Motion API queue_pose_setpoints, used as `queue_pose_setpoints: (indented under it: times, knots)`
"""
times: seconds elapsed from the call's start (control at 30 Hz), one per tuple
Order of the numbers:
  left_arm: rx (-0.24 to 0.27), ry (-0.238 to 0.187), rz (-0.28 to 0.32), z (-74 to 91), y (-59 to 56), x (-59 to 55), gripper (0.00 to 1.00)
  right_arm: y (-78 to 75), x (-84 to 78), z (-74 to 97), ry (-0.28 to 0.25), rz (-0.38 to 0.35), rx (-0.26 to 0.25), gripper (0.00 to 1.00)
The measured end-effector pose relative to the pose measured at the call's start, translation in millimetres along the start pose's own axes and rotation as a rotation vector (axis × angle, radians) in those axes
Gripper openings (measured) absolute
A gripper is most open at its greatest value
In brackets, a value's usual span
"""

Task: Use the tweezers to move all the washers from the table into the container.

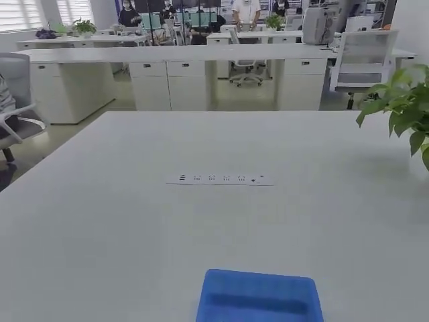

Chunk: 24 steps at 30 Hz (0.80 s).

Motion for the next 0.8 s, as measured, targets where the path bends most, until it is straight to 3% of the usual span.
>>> queue_pose_setpoints:
  times: [0.13,0.4,0.57,0.7,0.8]
  knots:
    - [0.020,-0.021,0.046,3.9,-0.4,-4.2,0.04,-1.8,0.9,1.3,-0.005,0.000,-0.004,0.12]
    - [0.097,-0.171,0.251,31.0,1.2,-12.1,0.15,-9.3,8.4,7.5,-0.050,-0.017,-0.037,0.20]
    - [0.192,-0.319,0.413,57.3,5.5,-19.4,0.21,-16.7,17.8,14.3,-0.105,-0.042,-0.083,0.31]
    - [0.303,-0.469,0.537,80.9,9.1,-26.3,0.35,-21.7,26.3,21.8,-0.164,-0.074,-0.115,0.38]
    - [0.379,-0.612,0.645,100.0,11.5,-30.8,0.39,-24.4,31.7,27.4,-0.208,-0.091,-0.136,0.43]
Point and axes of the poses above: the centre of the closed fingertips' face, and the gripper's own axes: z roughly backward along the fingers, y roughly to its left, x roughly out of its top, the point moved 5 cm from there along z, roughly backward along the fingers, and after that the axes turned 2 degrees about z, right-handed, at the moved point
